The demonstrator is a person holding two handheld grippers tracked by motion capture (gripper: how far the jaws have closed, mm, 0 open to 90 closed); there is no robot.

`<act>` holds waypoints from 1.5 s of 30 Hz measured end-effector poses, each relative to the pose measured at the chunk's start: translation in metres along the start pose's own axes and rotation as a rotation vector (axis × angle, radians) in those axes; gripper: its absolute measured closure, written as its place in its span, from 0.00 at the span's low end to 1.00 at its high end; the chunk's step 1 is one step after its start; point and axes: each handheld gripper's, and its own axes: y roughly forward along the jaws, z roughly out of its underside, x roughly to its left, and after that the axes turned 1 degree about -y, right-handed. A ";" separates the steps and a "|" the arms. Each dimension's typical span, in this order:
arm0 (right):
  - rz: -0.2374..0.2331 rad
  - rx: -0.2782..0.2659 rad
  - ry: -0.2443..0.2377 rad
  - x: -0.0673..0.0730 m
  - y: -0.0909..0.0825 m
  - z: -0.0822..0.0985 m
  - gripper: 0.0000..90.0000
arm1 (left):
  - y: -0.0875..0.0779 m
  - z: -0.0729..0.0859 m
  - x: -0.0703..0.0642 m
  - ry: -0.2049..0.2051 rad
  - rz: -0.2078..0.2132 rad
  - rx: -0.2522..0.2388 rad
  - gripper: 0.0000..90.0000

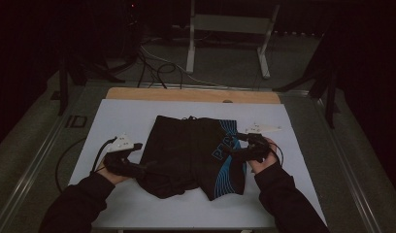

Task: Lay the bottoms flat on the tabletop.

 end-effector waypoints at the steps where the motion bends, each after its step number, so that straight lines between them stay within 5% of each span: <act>1: -0.001 0.001 0.000 0.002 -0.001 0.002 0.16 | 0.000 0.000 0.000 0.000 0.000 0.000 0.19; 2: -0.001 0.001 0.000 0.002 -0.001 0.002 0.16 | -0.004 0.005 -0.001 0.002 0.001 0.000 0.19; 5: -0.005 0.012 0.004 0.004 -0.003 0.010 0.16 | -0.010 0.020 0.000 0.003 -0.002 0.017 0.40; 7: -0.005 0.012 0.004 0.004 -0.003 0.010 0.16 | -0.011 0.025 0.001 0.007 0.004 0.033 0.42; 8: -0.013 0.020 0.013 0.005 -0.004 0.018 0.16 | -0.009 0.038 0.004 -0.004 -0.006 0.073 0.51; 13: -0.014 0.033 0.021 0.004 -0.005 0.022 0.16 | -0.001 0.043 0.003 0.024 -0.016 0.120 0.62; 15: -0.014 0.032 0.028 0.004 -0.005 0.022 0.16 | 0.010 0.045 0.000 0.097 -0.077 0.188 0.74; 19: -0.013 0.032 0.021 0.004 -0.004 0.021 0.16 | 0.010 0.045 0.001 0.099 -0.077 0.190 0.99; 23: -0.016 0.043 0.022 0.004 -0.003 0.023 0.17 | -0.004 0.038 0.006 0.006 0.080 0.117 1.00; 24: -0.016 0.043 0.022 0.004 -0.003 0.023 0.17 | -0.004 0.038 0.006 0.006 0.080 0.117 1.00; 27: -0.015 0.048 0.026 0.002 -0.002 0.024 0.17 | -0.006 0.041 0.018 -0.120 0.110 0.100 1.00; 29: -0.012 0.049 0.025 0.002 -0.002 0.024 0.17 | -0.003 0.045 0.024 -0.162 0.083 0.130 0.99; 31: -0.012 0.049 0.025 0.002 -0.003 0.024 0.17 | -0.003 0.045 0.024 -0.162 0.083 0.130 0.94; 32: -0.006 0.054 0.021 0.002 -0.003 0.025 0.17 | -0.002 0.049 0.021 -0.147 -0.034 0.138 0.65; 33: -0.003 0.056 0.018 0.002 -0.004 0.025 0.17 | -0.003 0.047 0.014 -0.130 -0.041 0.127 0.61; 34: -0.003 0.056 0.018 0.002 -0.004 0.025 0.17 | -0.003 0.047 0.014 -0.130 -0.041 0.127 0.61; 38: -0.002 0.053 0.023 0.000 -0.004 0.025 0.17 | -0.005 0.033 -0.017 -0.008 -0.042 0.134 0.63; 42: -0.009 0.057 0.017 0.001 -0.003 0.026 0.17 | 0.010 0.033 -0.032 0.002 -0.038 0.208 0.69; 45: -0.009 0.061 0.014 0.002 -0.002 0.026 0.17 | 0.027 0.038 -0.031 -0.041 -0.078 0.264 0.64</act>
